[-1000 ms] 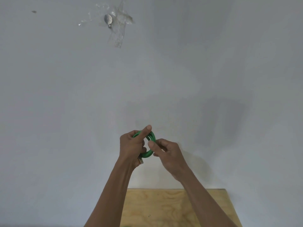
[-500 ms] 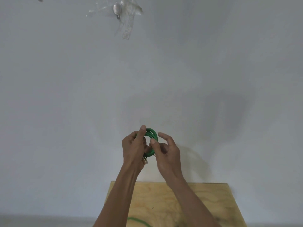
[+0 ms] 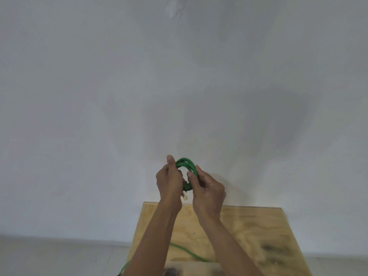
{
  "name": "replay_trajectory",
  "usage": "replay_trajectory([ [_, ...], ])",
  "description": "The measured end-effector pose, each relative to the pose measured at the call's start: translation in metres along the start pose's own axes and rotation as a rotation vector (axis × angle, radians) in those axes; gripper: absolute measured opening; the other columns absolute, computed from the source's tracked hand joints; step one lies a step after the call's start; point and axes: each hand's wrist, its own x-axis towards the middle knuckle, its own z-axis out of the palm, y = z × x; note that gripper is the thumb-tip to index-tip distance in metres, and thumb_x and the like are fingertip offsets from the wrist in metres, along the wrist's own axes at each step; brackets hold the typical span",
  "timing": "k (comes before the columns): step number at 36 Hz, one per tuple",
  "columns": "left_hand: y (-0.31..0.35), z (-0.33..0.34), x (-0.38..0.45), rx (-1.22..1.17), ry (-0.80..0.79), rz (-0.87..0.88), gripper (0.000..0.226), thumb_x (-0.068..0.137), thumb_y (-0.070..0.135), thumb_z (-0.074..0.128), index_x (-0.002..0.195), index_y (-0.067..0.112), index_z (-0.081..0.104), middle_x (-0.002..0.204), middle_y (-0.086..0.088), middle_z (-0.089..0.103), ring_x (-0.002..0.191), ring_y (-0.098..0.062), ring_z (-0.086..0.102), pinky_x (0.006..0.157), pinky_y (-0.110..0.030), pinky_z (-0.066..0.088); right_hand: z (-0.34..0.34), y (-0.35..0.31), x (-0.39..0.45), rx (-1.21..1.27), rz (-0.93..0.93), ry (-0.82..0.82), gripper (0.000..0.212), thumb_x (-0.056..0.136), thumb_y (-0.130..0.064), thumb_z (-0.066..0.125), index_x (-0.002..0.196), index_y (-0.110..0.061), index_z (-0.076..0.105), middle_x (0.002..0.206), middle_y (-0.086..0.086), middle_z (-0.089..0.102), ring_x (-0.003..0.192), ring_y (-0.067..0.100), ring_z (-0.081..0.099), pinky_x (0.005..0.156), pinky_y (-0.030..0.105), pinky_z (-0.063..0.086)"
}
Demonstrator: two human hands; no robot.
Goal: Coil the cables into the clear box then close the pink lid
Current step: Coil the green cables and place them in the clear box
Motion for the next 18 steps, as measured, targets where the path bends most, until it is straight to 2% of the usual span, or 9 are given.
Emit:
replay_trajectory([
  [5, -0.013, -0.025, 0.011, 0.058, -0.1, -0.049, 0.049, 0.103, 0.043, 0.046, 0.078, 0.004, 0.062, 0.068, -0.012, 0.058, 0.05, -0.019, 0.053, 0.044, -0.027, 0.041, 0.004, 0.01, -0.009, -0.051, 0.053, 0.017, 0.018, 0.085, -0.019, 0.079, 0.101, -0.022, 0.074, 0.081, -0.009, 0.077, 0.075, 0.001, 0.072, 0.068, 0.007, 0.049],
  [8, -0.024, -0.04, 0.015, 0.046, -0.16, -0.099, 0.041, 0.101, 0.038, 0.053, 0.084, 0.004, 0.067, 0.071, -0.012, 0.06, 0.054, -0.021, 0.057, 0.046, -0.03, 0.045, 0.005, 0.022, -0.015, -0.11, 0.091, 0.013, 0.015, 0.083, -0.022, 0.08, 0.095, -0.026, 0.072, 0.08, -0.007, 0.078, 0.077, 0.005, 0.073, 0.075, 0.021, 0.055],
  [12, -0.041, -0.055, 0.019, 0.076, -0.205, -0.164, 0.042, 0.1, 0.04, 0.055, 0.086, 0.003, 0.07, 0.068, -0.009, 0.065, 0.059, -0.022, 0.063, 0.059, -0.038, 0.053, 0.005, 0.039, -0.028, -0.095, 0.133, 0.029, 0.013, 0.082, -0.015, 0.081, 0.095, -0.018, 0.077, 0.083, -0.003, 0.079, 0.081, 0.011, 0.075, 0.082, 0.031, 0.06],
  [18, -0.07, -0.069, 0.017, 0.129, -0.27, -0.209, 0.051, 0.101, 0.042, 0.052, 0.09, -0.003, 0.072, 0.068, -0.011, 0.067, 0.06, -0.024, 0.063, 0.055, -0.034, 0.054, -0.001, 0.061, -0.051, -0.063, 0.216, 0.097, 0.015, 0.083, -0.009, 0.08, 0.098, -0.009, 0.077, 0.08, 0.004, 0.078, 0.079, 0.021, 0.076, 0.083, 0.038, 0.062],
])
